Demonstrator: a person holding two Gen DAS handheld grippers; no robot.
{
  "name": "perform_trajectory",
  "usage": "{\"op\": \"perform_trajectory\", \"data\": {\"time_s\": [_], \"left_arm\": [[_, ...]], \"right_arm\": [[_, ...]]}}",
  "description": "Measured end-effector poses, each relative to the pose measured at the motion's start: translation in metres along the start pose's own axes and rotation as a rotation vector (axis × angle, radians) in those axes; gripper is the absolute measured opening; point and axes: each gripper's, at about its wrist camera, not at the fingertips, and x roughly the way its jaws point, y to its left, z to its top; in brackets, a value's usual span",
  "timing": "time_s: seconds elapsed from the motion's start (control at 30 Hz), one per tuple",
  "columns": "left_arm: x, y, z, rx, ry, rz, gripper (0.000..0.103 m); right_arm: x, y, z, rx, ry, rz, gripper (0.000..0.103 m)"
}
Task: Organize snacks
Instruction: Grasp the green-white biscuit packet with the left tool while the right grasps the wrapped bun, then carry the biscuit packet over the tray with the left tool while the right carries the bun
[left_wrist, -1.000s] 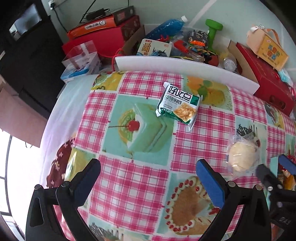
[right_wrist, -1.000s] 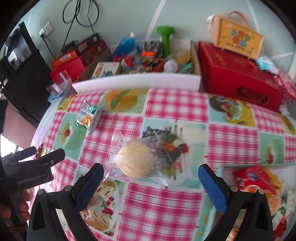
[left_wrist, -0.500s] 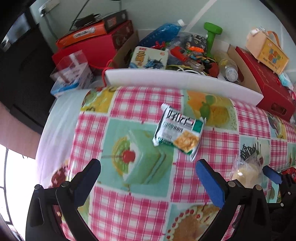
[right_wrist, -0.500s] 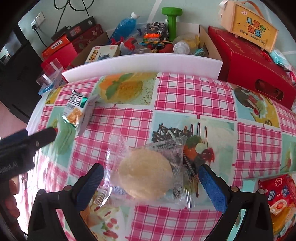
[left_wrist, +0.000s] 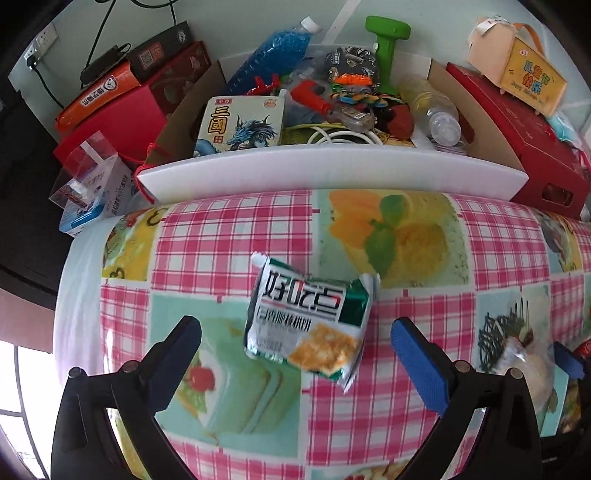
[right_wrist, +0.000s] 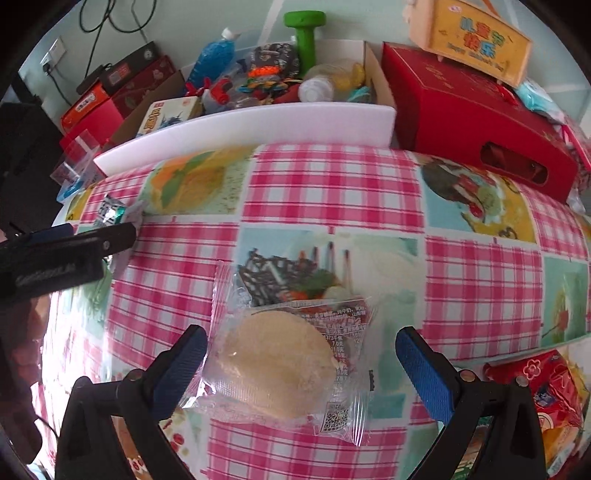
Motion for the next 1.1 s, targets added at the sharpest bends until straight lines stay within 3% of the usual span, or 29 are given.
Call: {"op": "perform_trajectory", "data": {"time_s": [0.1,0.13,0.2,0.27,0.37,0.67,0.83,1.1], "left_arm": [[0.008,-0.001,0.002,-0.011,0.01,-0.012,0.101],[0.01,-0.002,0.002,-0.014,0.015,-0.011,0.098],[0.012,-0.003,0.003,-0.016,0.016,-0.017,0.087],[0.013,-0.004,0.0,-0.019,0.018,-0.024,0.065],[0.01,-0.008,-0.004,-0.006,0.006,-0.022,0.061],[-0.01,-0.013,-0.037,-0.094,0.041,-0.013,0.058],[-0.037,-0.009,-0.068,-0.221,-0.016,-0.075,0.058],[-0.079,-0.026,-0.116,-0.303,-0.085,-0.062,0.058]], "right_arm": [[0.0,-0.005,-0.002,0.013,-0.002,-0.003,0.097],[0.0,-0.007,-0.003,0.017,-0.001,0.004,0.089],[-0.003,-0.015,-0.007,0.034,0.01,0.016,0.085],[-0.001,-0.015,-0.006,0.05,0.007,0.019,0.082],[-0.001,-0.016,-0.006,0.064,0.003,0.019,0.076],[-0.014,-0.02,-0.021,0.09,0.005,0.037,0.069],[-0.038,-0.025,-0.034,0.11,-0.028,0.08,0.069],[-0.077,-0.029,-0.069,0.121,-0.059,0.091,0.069]]}}
